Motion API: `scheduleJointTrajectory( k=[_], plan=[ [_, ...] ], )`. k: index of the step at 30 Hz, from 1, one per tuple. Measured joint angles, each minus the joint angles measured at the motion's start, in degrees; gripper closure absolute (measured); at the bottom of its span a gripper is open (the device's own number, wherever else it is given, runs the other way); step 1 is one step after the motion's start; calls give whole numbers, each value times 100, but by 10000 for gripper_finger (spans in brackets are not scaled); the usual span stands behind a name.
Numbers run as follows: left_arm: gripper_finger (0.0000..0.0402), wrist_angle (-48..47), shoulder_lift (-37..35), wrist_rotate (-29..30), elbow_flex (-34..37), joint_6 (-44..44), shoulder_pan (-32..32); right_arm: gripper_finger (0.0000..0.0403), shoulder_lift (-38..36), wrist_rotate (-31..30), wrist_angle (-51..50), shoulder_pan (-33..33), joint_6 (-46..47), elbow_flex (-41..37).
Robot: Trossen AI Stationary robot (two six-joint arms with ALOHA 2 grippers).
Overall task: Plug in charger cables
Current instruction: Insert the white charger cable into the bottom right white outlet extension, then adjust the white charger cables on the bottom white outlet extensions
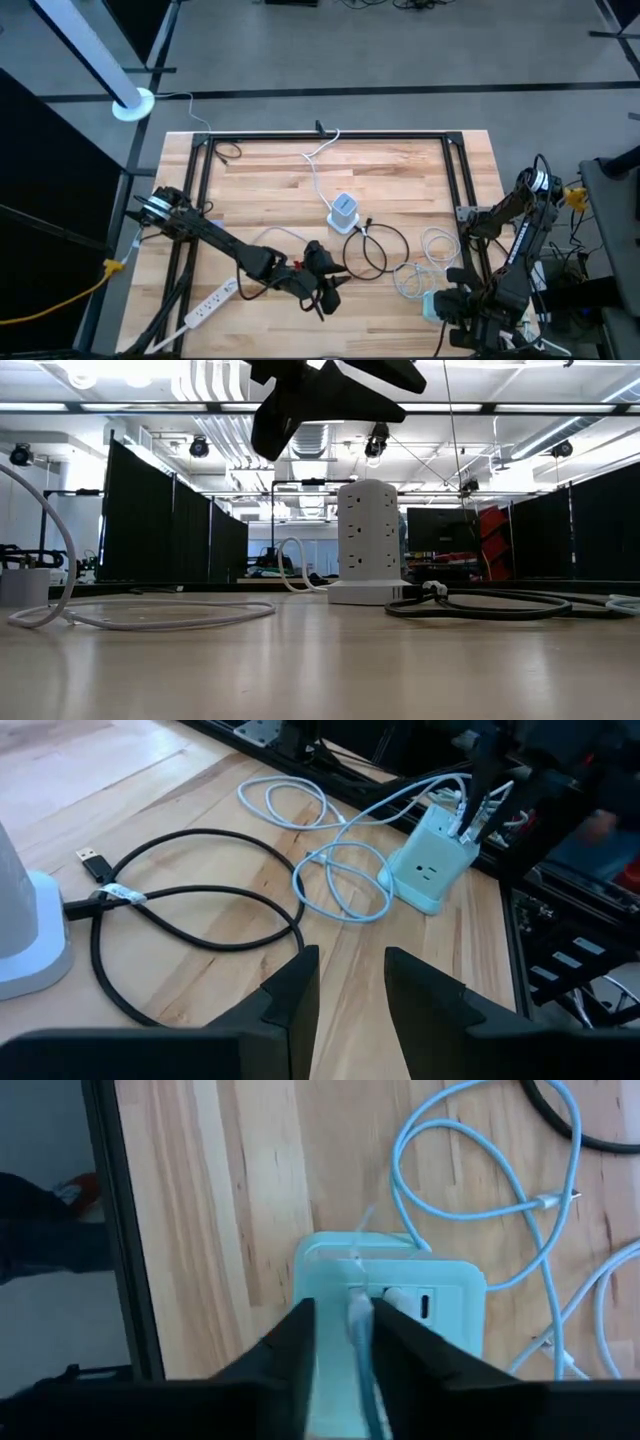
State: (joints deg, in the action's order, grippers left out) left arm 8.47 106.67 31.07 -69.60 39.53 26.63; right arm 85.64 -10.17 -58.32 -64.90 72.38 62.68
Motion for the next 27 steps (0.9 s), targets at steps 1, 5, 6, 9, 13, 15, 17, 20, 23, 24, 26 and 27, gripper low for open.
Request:
scheduleJointTrajectory(
  k=[1, 5, 6, 9, 13, 15, 17, 20, 23, 24, 26, 27],
  plan=[
    [299, -2, 0, 0, 0, 0, 0, 299, 5, 32, -99, 4, 5, 63],
    [299, -4, 0, 0, 0, 0, 0, 257, 9, 126, -524, 17, 148, 371],
    [299, -8, 0, 2, 0, -2, 0, 250, 9, 118, -639, 17, 183, 448],
    [299, -6, 0, 0, 0, -2, 0, 238, 7, 66, -835, 19, 202, 609],
    [299, -9, 0, 2, 0, 0, 0, 236, -2, 39, -890, 18, 166, 730],
    [299, -9, 0, 0, 0, 0, 0, 240, -2, 32, -887, 17, 162, 735],
    [299, -6, 0, 0, 0, 0, 0, 245, -2, 29, -894, 19, 160, 769],
    [299, 20, 0, 0, 0, 0, 2, 255, -4, 11, -914, 24, 160, 868],
    [299, 111, 0, 0, 0, -2, 2, 263, -4, -19, -954, 58, 124, 1042],
    [299, 139, 0, 0, 0, -2, 2, 266, -4, -32, -973, 83, 107, 1105],
    [299, 165, 0, 1, 0, 0, 2, 271, -4, -40, -1054, 154, 105, 1246],
    [299, 163, 0, 1, 0, 0, 1, 274, -6, -46, -1098, 196, 80, 1311]
  ],
)
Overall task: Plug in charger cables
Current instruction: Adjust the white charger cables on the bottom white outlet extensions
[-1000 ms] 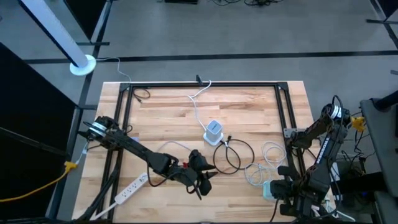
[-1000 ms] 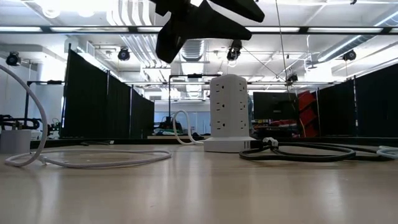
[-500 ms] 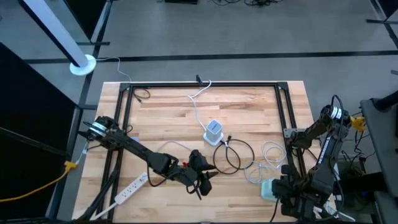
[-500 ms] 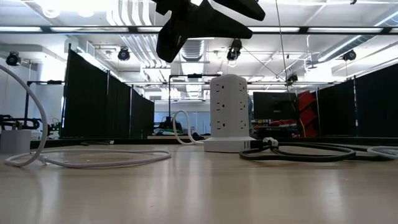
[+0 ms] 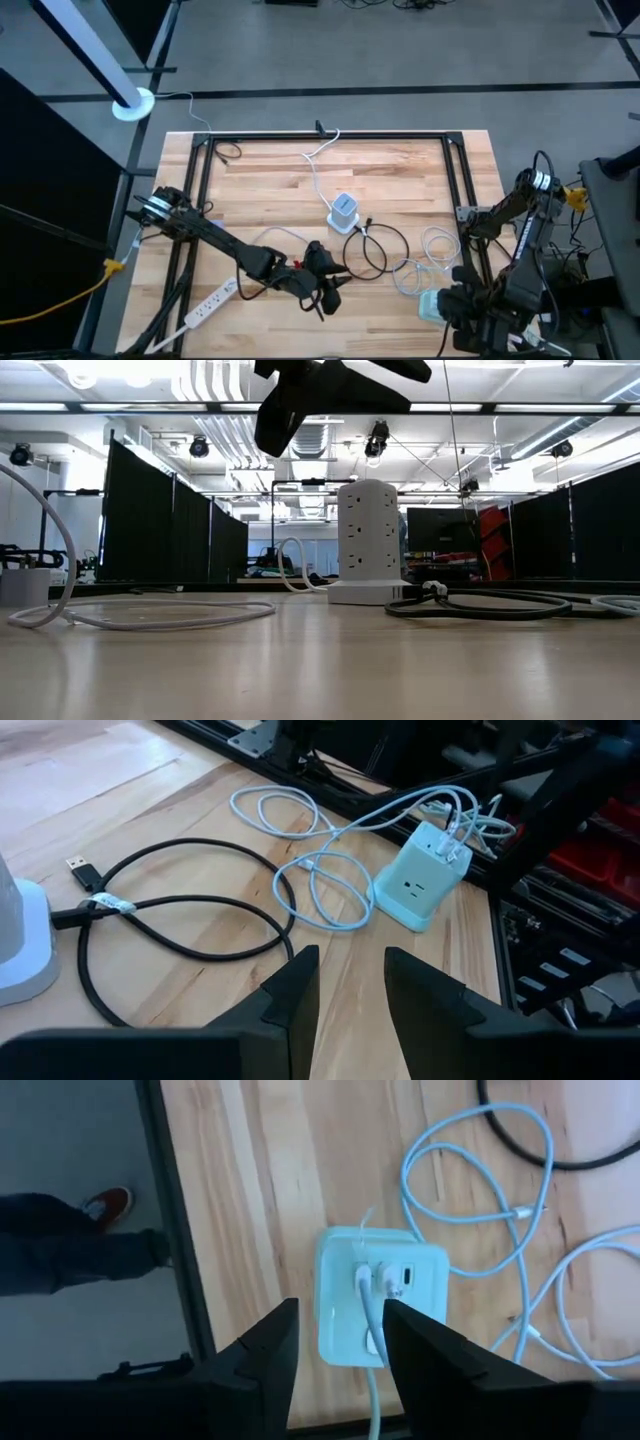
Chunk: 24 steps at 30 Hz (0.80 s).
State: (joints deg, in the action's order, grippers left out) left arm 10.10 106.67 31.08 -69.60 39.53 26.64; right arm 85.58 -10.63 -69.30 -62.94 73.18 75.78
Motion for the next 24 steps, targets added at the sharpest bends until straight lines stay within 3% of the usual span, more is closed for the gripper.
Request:
scheduleJointTrajectory(
  k=[7, 15, 24],
  plan=[
    [299, -40, 0, 1, 0, 0, -99, 289, -10, -443, -8, 243, -363, 470],
    [299, -44, 0, 5, 0, 17, -108, 339, -13, -531, -211, 262, -596, 41],
    [299, -131, 0, 5, 0, 37, -119, 385, -11, 37, -181, 276, -472, -172]
  ],
)
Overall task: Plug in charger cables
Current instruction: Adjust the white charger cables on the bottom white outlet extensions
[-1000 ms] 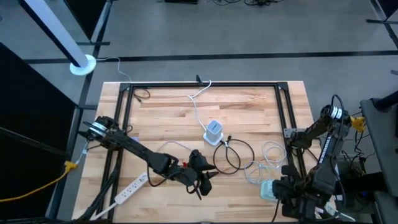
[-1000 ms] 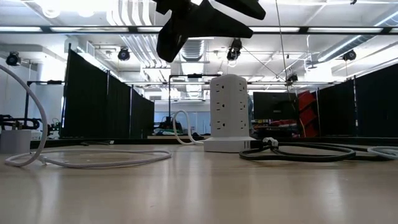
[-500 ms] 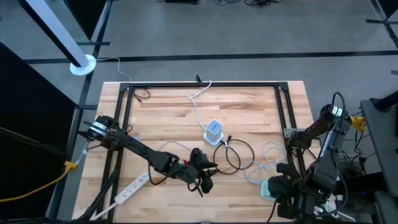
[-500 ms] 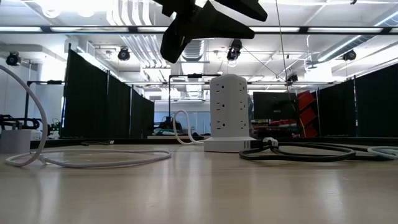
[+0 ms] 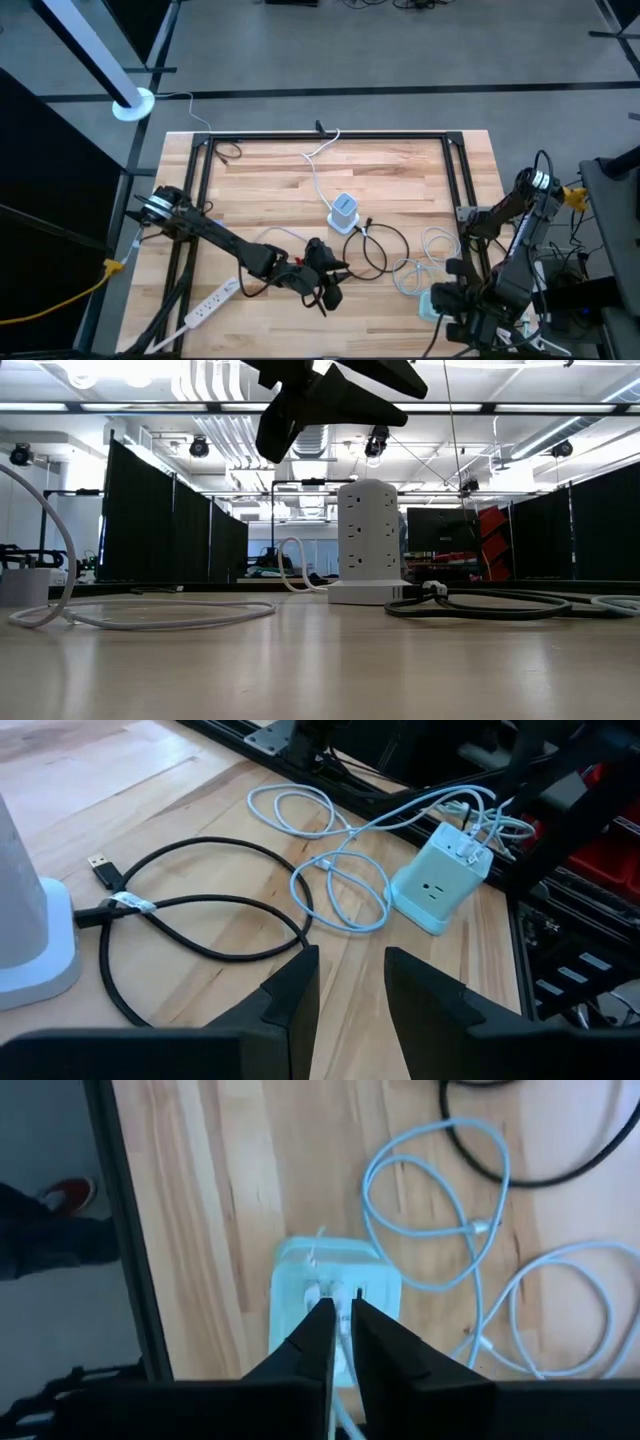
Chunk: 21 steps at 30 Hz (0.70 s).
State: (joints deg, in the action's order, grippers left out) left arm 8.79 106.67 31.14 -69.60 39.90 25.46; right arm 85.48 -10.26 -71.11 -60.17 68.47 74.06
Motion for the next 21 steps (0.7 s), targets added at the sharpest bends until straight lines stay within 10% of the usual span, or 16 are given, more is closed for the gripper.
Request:
scheduleJointTrajectory(
  k=[21],
  plan=[
    [299, -118, 0, -9, 0, -81, -44, 307, 17, 325, 784, 97, 237, -769]
  ],
)
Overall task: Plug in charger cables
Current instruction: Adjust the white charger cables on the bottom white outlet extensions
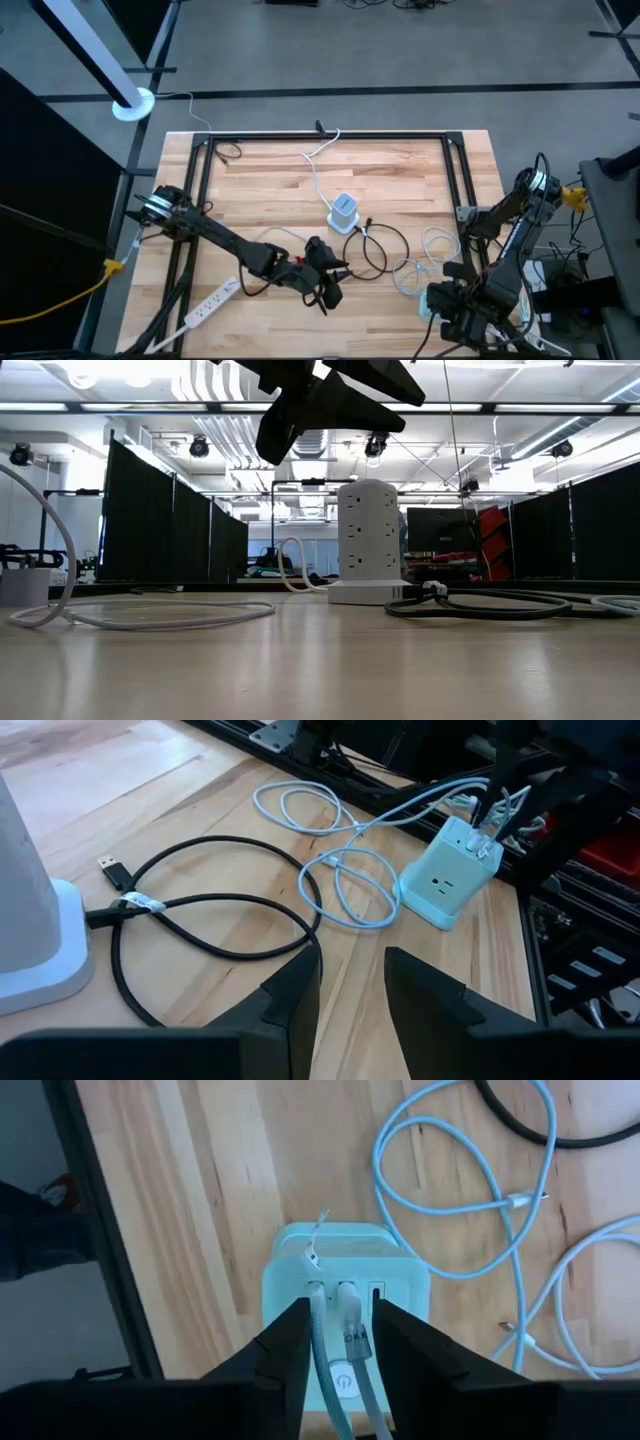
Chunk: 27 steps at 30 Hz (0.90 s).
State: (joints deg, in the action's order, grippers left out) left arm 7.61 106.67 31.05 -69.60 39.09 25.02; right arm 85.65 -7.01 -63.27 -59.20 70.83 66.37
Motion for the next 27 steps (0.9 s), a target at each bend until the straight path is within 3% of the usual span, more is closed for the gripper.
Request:
scheduleJointTrajectory(
  k=[6, 17, 27],
  plan=[
    [299, -15, -2, 0, 0, 16, 0, 308, -2, -4, 77, 0, -40, -51],
    [299, -115, -7, 0, 0, 42, -7, 375, -2, 4, 160, 0, -97, -3],
    [299, -117, -7, 2, 0, 42, -9, 360, -2, 2, 183, 0, -97, 0]
  ],
)
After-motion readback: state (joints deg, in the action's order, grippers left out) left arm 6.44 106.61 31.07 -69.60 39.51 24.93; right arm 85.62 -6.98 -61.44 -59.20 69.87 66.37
